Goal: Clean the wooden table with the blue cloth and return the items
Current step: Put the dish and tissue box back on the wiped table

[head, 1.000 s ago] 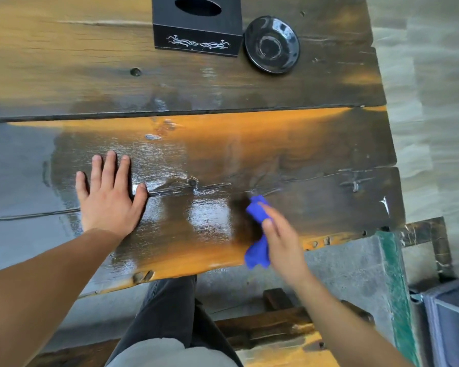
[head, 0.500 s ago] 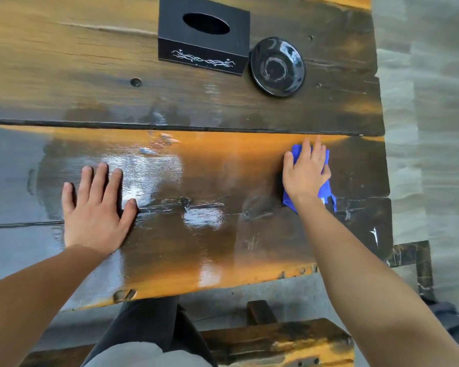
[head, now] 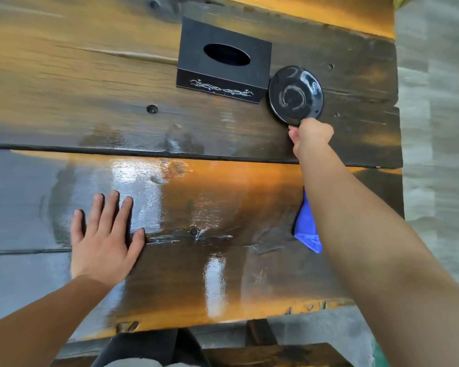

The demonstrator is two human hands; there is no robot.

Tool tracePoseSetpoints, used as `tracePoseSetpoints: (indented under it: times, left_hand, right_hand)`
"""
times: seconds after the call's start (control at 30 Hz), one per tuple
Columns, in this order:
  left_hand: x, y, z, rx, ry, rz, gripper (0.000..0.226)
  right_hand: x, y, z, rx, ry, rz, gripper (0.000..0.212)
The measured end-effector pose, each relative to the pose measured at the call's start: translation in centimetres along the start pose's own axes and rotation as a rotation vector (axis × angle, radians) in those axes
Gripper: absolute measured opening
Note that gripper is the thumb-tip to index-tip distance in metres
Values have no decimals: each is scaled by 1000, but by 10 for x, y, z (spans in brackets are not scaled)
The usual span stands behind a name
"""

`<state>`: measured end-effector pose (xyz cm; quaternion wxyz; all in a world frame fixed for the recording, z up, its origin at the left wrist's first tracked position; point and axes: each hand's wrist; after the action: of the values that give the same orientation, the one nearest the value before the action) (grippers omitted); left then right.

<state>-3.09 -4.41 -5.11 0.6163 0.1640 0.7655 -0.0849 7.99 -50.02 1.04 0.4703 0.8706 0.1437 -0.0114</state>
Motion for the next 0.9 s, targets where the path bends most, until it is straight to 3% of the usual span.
tracePoseSetpoints:
  times: [0.1, 0.23, 0.33, 0.43, 0.6, 0.9]
  left_hand:
    - [0, -1, 1, 2, -4, 5, 73]
    - [-3, -2, 1, 0, 0, 9, 73]
    - [-3, -1, 1, 2, 11, 12, 73]
    - [-4, -1, 1, 2, 16, 13, 72]
    - [-5, 0, 1, 8, 29, 18, 71]
    - [-5, 1, 0, 9, 40, 6, 70]
  right_hand:
    - [1, -3, 3, -3, -45, 28, 41]
    - [-13, -5, -5, 6, 6, 38, 8]
    - [-28, -21, -17, -37, -44, 97, 26]
    - [-51, -44, -37, -108, 15, 65, 33]
    - [-94, -91, -73, -126, 116, -7, 11]
    - [-118, -142, -112, -92, 213, -125, 11]
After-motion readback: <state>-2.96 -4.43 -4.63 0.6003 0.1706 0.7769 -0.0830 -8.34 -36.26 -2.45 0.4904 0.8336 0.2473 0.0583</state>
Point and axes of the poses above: each hand's wrist, its own z-axis towards the middle knuckle, its own x-axis out of the palm, y = z × x, and after that the axes turned 15 degrees about z, right-handed
